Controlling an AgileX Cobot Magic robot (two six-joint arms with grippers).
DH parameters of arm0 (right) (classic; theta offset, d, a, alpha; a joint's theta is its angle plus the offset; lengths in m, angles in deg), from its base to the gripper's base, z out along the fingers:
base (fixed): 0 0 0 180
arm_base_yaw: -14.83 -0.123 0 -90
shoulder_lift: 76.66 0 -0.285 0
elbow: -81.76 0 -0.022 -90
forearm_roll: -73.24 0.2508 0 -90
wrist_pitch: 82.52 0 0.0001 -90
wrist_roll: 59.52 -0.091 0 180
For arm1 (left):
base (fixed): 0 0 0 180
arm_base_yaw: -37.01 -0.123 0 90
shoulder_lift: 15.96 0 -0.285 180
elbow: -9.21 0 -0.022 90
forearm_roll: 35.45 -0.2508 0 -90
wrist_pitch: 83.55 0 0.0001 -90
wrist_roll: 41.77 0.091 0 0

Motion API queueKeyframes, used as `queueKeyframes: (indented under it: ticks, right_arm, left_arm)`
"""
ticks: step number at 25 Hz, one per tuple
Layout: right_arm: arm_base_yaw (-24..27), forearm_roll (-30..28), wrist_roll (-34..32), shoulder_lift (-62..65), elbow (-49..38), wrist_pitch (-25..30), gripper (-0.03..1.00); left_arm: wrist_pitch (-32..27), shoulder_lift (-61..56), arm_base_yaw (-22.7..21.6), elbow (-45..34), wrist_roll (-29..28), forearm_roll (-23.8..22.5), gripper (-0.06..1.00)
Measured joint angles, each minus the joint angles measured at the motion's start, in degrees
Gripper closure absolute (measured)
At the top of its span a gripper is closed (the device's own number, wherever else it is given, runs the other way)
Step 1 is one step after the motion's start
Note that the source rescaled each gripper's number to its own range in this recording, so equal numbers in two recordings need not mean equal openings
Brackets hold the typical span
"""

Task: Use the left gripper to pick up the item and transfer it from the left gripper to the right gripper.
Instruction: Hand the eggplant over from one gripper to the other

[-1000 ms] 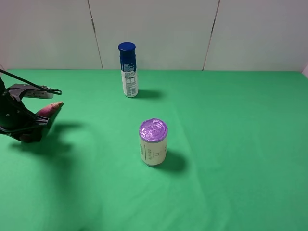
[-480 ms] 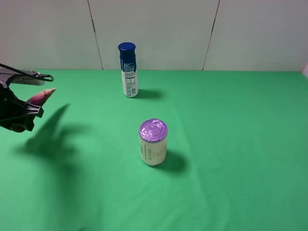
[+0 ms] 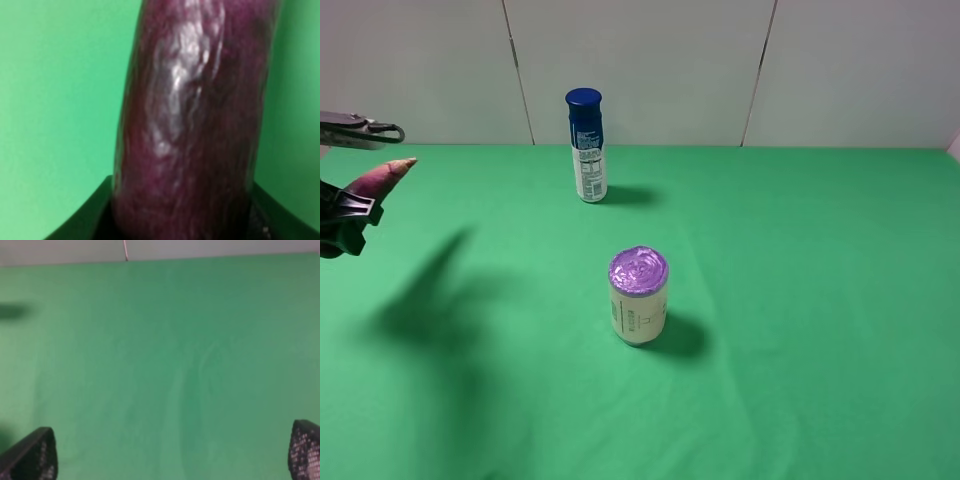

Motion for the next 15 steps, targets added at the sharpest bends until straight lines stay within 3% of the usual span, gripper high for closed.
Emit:
queueKeyframes:
  ticks: [12, 15]
  right_arm:
    - [0.0, 0.0, 0.0, 0.0, 0.0, 0.0, -0.03]
    - [0.0, 0.0, 0.0, 0.0, 0.0, 0.0, -0.03]
  left_arm:
    - [-9.2, -9.5, 0.1, 0.0, 2.7, 0.2, 0.94]
    - [-11.7, -11.0, 2.2, 0.5, 4.5, 0.1, 0.94]
